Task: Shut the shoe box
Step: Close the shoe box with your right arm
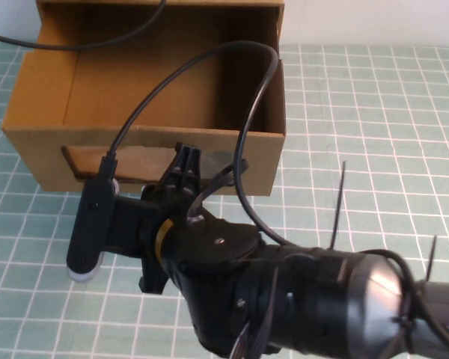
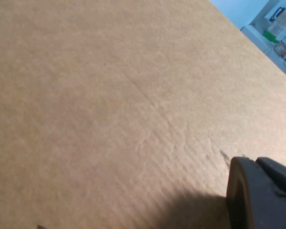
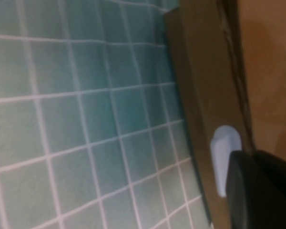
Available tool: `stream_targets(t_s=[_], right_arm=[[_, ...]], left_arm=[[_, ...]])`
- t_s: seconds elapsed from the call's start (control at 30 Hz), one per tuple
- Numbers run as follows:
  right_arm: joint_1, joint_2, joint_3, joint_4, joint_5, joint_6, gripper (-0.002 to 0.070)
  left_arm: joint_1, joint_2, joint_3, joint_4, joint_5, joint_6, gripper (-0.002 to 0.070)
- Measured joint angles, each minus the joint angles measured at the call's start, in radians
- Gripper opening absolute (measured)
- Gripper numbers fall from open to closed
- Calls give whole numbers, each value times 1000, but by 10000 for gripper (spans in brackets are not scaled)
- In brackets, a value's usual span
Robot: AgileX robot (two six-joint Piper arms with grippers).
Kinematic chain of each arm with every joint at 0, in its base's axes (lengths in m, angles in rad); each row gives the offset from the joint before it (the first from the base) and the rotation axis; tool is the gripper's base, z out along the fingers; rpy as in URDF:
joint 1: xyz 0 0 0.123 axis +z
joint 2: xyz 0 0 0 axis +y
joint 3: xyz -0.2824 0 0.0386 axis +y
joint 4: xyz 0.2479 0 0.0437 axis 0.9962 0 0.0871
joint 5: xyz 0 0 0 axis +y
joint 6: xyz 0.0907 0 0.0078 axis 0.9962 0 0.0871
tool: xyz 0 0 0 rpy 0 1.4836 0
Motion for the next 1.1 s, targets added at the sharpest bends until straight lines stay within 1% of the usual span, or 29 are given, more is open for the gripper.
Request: stream_targets(t_s=[0.07,0.17,0.4,0.5,0.67,0.73,0.9,1.1], right_arm=[[-1,20,0,-82,-1,90,-14],[-2,36,0,-125,-31,142,-14],[-25,73,0,-147,-44,181,-14],[-47,96,0,-189,-40,212,-14],[-62,114,0,-342,-58,412,-12],[-69,120,-5,-381,-78,465,-11],[-87,126,-31,-401,-100,488,-11],[-173,127,-78,-433,-14,488,-11]], left_arm=[[0,0,0,0,2,0,-5],[0,0,0,0,2,0,-5],[0,0,-2,0,7,0,-5],[0,0,-2,0,7,0,-5],[0,0,-2,0,9,0,-5],[0,0,-2,0,9,0,-5],[0,0,-2,0,11,0,-5],[0,0,-5,0,20,0,-5]])
